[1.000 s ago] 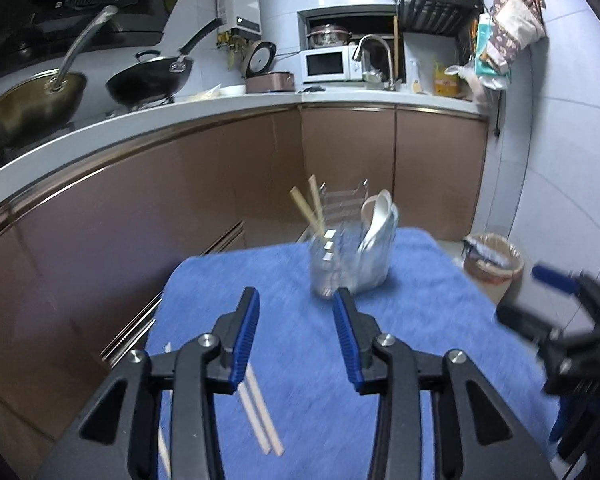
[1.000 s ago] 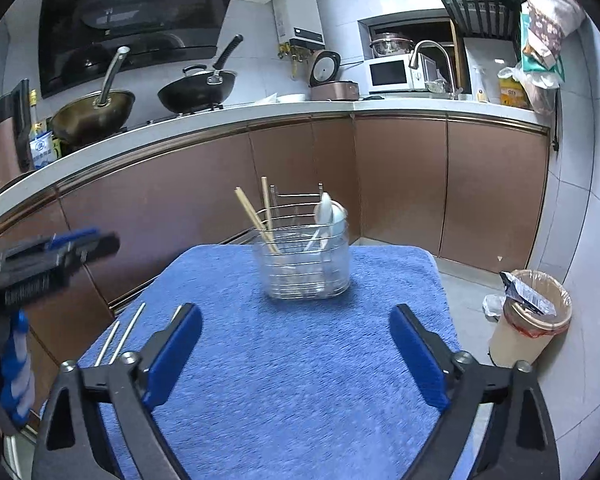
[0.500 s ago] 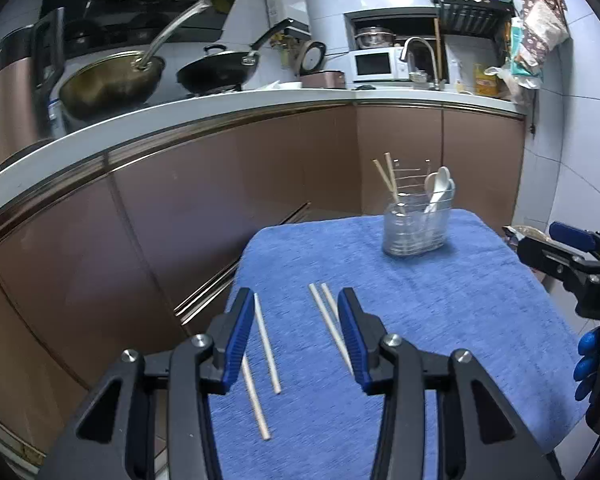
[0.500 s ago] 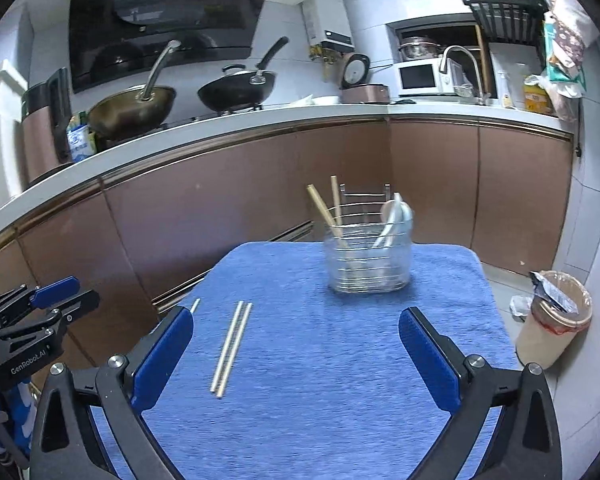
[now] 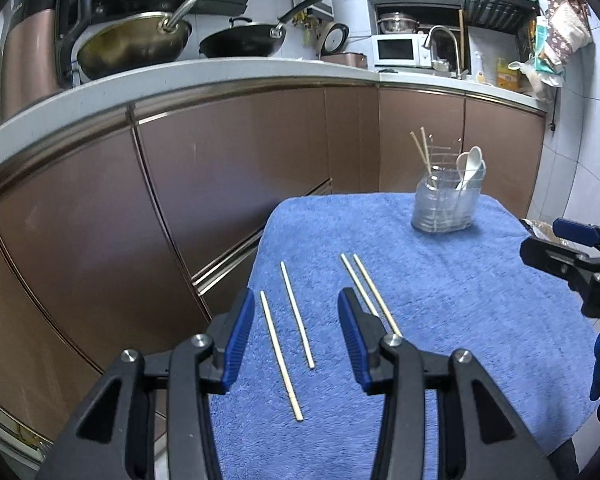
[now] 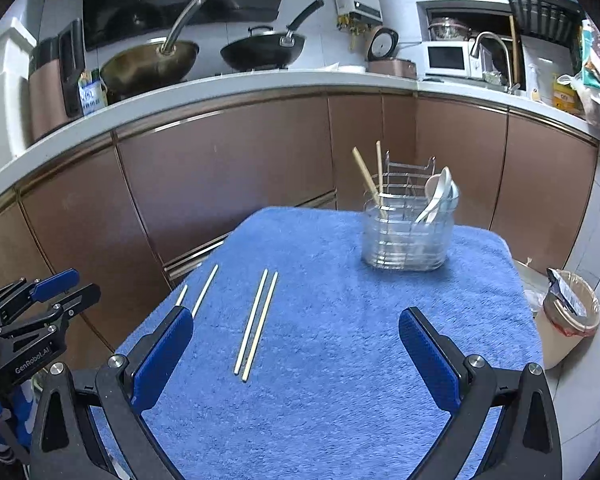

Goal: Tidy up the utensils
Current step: 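Move both open tools down toward the loose chopsticks on the towel, then grasp a chopstick with the right tool while the left grasps another chopstick, then carry both chopsticks to the holder and drop them in, then move both open tools back toward the last two chopsticks on the towel, then grasp a chopstick with the right tool while the left grasps the other chopstick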

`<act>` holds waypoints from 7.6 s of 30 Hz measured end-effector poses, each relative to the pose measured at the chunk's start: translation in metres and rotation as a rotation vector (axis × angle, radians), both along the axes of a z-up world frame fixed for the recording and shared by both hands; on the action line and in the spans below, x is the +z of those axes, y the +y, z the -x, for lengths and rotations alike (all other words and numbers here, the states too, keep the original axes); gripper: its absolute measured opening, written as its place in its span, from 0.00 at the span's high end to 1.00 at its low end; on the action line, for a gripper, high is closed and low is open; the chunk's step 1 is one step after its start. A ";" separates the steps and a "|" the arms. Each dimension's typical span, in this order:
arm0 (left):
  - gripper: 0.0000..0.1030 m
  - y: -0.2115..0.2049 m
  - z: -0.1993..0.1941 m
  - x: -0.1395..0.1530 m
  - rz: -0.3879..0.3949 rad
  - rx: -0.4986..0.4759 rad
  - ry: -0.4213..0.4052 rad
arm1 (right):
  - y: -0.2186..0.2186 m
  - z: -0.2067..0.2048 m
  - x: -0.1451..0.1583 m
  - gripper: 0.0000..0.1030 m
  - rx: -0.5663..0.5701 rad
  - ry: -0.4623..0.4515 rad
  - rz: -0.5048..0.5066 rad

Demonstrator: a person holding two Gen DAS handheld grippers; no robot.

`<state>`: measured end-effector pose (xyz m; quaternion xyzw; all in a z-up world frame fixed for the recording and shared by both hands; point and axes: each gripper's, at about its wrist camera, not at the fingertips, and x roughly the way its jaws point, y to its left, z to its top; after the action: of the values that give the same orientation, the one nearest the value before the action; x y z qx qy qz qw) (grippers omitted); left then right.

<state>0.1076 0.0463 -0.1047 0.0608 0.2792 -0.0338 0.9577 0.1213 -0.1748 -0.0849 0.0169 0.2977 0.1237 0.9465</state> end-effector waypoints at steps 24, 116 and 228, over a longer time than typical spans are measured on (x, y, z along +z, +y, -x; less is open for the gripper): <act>0.66 0.076 -0.189 -0.111 0.497 -0.093 0.562 | 0.065 -0.200 -0.094 0.69 0.221 0.452 0.011; 0.63 -0.114 -0.185 0.126 0.459 -0.101 -0.260 | -0.096 -0.122 0.096 0.60 -0.076 -0.337 -0.052; 0.94 0.060 -0.197 -0.133 0.247 0.109 0.590 | 0.138 -0.248 -0.141 0.94 0.229 0.578 0.164</act>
<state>0.3048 0.1059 -0.2377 -0.0835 0.5414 -0.0322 0.8360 0.3698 -0.0371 -0.2260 -0.0586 0.5630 0.1953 0.8009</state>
